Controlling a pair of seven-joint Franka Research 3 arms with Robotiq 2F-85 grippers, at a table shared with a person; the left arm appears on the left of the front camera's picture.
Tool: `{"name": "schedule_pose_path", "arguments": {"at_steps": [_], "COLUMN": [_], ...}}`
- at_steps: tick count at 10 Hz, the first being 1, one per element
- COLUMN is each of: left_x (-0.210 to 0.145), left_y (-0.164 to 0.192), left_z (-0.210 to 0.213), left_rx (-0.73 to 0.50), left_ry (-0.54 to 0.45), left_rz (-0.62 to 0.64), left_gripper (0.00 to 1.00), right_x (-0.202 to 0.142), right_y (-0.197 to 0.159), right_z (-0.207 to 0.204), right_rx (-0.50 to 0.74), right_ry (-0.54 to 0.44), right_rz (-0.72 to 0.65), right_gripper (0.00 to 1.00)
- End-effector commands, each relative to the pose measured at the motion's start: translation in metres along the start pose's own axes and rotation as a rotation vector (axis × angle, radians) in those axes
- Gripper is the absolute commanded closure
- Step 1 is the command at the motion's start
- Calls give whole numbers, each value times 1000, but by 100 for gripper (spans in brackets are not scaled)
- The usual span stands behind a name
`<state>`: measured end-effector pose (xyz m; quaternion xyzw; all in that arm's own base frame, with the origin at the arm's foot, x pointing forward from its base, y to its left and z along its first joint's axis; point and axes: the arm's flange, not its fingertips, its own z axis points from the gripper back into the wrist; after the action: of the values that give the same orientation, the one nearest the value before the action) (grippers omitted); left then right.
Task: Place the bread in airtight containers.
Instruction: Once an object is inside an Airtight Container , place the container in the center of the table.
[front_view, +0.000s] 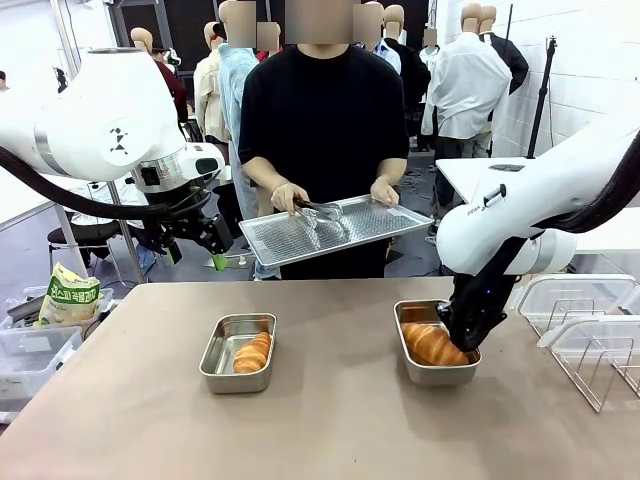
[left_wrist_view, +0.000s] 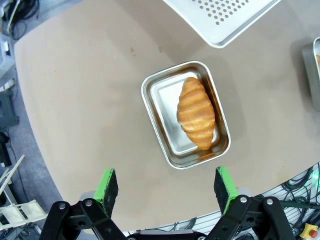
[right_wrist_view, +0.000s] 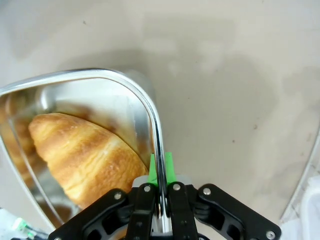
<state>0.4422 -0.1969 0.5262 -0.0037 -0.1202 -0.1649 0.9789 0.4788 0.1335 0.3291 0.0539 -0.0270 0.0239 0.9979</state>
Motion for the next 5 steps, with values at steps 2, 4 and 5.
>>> {"name": "schedule_pose_path", "arguments": {"at_steps": [2,4,5], "left_x": [1,1,1], "left_y": [0,0,0], "left_z": [1,1,1], "left_rx": [24,24,24], "left_ry": [3,3,3], "left_rz": [16,16,16], "left_gripper": [0,0,0], "right_x": [8,7,7], "right_y": [2,5,5], "right_z": [-9,-19,-17], "right_rx": [23,16,5], "right_ry": [1,-12,-22], "right_rz": [10,-13,-27], "right_gripper": [100,100,100]}}
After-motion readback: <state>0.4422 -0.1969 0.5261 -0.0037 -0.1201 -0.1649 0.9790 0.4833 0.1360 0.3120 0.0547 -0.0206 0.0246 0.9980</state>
